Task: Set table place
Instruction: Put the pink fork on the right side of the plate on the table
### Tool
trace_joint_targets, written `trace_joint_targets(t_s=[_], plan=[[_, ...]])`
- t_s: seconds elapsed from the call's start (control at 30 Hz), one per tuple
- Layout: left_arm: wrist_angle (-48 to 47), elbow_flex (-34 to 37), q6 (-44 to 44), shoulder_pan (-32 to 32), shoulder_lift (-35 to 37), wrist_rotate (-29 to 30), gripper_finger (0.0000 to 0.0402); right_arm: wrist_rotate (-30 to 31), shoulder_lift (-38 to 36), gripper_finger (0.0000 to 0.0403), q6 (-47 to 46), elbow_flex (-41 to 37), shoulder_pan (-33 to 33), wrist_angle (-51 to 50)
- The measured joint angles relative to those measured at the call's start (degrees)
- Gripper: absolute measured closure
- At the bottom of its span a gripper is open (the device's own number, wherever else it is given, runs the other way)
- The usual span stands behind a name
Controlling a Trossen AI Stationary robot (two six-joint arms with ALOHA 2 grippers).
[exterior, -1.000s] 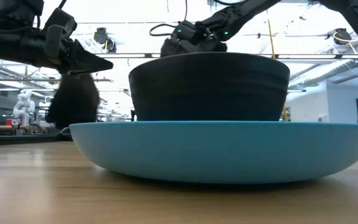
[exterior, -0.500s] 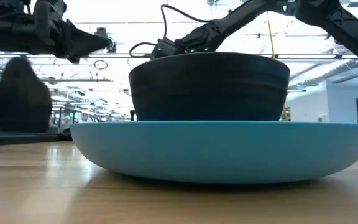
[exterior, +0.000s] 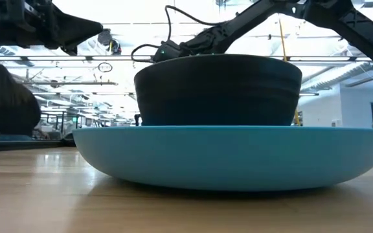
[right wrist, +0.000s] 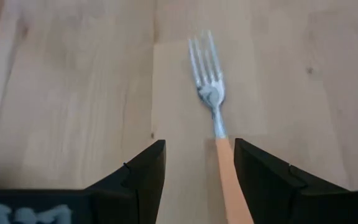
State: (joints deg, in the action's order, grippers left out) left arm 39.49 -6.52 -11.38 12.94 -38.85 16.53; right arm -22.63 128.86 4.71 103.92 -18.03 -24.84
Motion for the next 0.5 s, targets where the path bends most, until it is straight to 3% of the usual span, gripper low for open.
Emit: trace_joint_targets(t_s=[0.5], plan=[[-1.23, 0.02, -0.13, 0.23, 0.00, 0.51, 0.0355, 3.34, 2.14, 0.0222, 0.58, -0.04, 0.56, 1.24]])
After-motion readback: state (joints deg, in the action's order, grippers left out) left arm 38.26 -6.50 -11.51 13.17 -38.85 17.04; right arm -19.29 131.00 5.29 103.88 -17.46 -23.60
